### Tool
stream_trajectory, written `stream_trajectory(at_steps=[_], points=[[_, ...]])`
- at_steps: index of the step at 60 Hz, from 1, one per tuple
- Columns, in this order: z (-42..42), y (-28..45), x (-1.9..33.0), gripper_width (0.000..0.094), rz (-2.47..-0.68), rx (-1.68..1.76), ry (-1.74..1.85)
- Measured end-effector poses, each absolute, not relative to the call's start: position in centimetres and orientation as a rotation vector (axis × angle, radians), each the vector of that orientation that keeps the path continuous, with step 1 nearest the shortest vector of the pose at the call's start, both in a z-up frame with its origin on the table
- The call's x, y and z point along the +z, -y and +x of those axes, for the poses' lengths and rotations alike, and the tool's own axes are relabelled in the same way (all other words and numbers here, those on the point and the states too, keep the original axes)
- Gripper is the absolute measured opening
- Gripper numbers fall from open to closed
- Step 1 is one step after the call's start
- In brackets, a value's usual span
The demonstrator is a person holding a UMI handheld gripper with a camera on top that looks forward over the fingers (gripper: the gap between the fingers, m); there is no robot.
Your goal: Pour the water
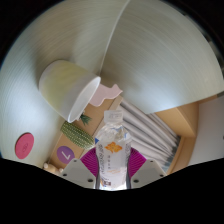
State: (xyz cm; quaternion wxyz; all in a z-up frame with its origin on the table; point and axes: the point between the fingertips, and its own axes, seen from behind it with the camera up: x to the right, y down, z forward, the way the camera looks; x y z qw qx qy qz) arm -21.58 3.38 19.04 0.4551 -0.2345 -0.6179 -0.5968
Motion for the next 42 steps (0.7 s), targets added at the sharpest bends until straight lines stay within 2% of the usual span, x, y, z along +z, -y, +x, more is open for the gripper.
stream_trajectory(at_steps=[4,13,15,17,23,33,42], points=[[-20.3,-3.7,20.4,0.0343,-0.783,-1.351,1.359],[-17.3,-3.9,23.7,0.0345,-1.261,-0.815,0.909],[-17.3,-3.8,23.4,0.0344,-1.336,-0.704,0.778],[-15.9,-3.4,24.8,0.0345,-1.397,-0.559,0.684],[-13.9,-3.0,26.0,0.0345,-1.509,-0.254,0.414],[-12.7,-3.4,23.3,0.0344,-1.604,-0.021,0.171],[-10.8,-4.0,18.2,0.0343,-1.685,0.094,0.075]])
